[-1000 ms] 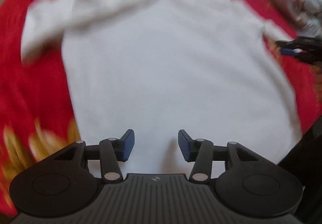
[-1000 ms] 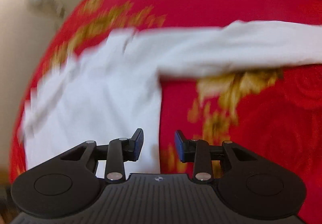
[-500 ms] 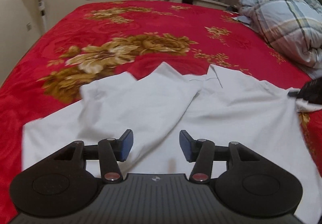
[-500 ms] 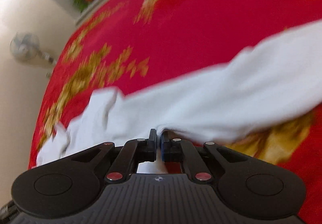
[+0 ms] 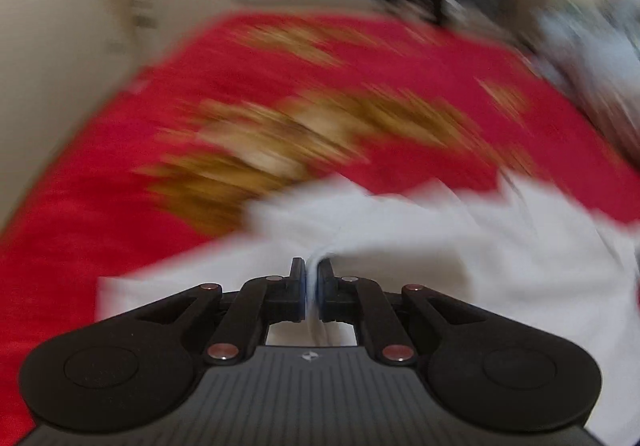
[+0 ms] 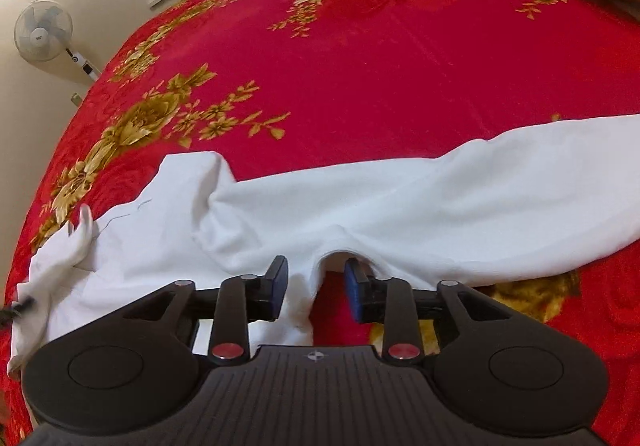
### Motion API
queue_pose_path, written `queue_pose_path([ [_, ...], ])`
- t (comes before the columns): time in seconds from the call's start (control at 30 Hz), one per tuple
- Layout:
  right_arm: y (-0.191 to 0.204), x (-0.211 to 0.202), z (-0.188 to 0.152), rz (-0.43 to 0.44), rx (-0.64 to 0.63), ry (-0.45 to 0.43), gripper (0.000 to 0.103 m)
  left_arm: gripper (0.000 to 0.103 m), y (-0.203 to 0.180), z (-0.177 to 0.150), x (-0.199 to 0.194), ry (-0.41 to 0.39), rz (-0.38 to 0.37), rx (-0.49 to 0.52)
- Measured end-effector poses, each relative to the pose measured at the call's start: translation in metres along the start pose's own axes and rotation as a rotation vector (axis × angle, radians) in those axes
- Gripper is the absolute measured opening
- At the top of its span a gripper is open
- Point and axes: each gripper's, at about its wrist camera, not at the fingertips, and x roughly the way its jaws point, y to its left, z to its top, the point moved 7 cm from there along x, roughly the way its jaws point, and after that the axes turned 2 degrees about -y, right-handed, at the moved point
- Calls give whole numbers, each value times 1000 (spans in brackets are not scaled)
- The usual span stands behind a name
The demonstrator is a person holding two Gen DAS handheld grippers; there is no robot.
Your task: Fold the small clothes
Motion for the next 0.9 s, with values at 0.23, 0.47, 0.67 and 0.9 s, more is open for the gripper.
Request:
queue_pose_path([
  [0.23, -4, -3, 2, -29, 8, 8, 34, 11, 268, -55, -102, 34, 820, -546],
  [0.47, -24, -21, 4, -63, 62, -26, 35, 39, 284, -66, -115, -54, 577, -751],
  [0.67, -51, -31, 10, -88, 142, -67, 35, 42, 250, -83, -47, 143, 284, -750],
  [0.9, -116, -51, 32, -163, 294, -155, 36, 42, 237, -82, -60, 240, 435, -731],
])
